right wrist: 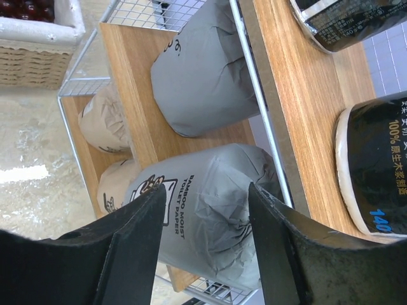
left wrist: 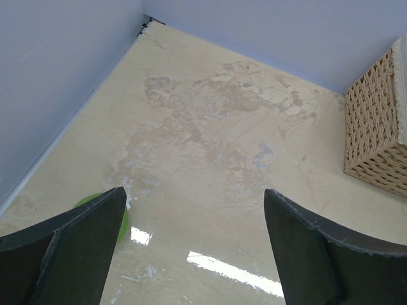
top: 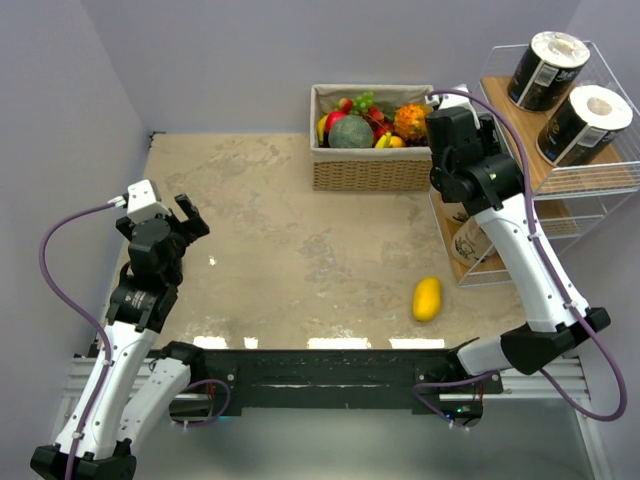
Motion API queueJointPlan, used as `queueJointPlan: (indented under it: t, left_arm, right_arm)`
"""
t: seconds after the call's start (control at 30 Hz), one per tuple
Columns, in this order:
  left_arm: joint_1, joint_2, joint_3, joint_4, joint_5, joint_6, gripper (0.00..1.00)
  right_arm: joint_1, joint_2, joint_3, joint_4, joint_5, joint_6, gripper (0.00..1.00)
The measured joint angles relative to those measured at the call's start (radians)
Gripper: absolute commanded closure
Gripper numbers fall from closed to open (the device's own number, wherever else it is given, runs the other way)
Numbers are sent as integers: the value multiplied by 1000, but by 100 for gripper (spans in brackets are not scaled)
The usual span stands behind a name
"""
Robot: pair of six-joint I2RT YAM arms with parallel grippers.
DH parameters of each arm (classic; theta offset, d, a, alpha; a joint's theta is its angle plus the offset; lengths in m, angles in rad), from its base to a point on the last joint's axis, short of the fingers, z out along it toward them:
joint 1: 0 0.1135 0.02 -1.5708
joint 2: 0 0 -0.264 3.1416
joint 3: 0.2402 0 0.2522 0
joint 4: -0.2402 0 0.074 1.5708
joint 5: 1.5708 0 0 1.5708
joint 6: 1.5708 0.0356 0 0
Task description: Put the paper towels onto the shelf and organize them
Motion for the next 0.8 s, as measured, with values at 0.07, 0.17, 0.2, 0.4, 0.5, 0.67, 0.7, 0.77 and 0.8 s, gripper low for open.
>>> queueJointPlan:
  t: [0.07,0.17,0.2,0.4,0.5,0.67,0.7,0.77,0.8]
  left_arm:
    - [0,0,0,0,0,0,5]
    - [0,0,0,0,0,0,5]
    - [0,0,0,0,0,0,5]
    - [0,0,0,0,0,0,5]
    - [0,2,0,0,0,0,5]
    - [0,2,0,0,0,0,5]
    - [0,2,0,0,0,0,5]
    - [0,2,0,0,0,0,5]
    - [0,2,0,0,0,0,5]
  right_arm:
    - [4,2,5,0,1,-1,41]
    - [11,9,13,0,1,-2,41]
    - [14,11,15,0,1,-2,41]
    - [37,20,20,0,2,-3,46]
    - [52,24,24,-1,5,-3,55]
    - [66,30,16,-14,-20,10,76]
    - [67,30,7,-21,-29,19,77]
    - [67,29,-17,-30,-47,32,79]
    - [67,30,-34,-39,-52,42,79]
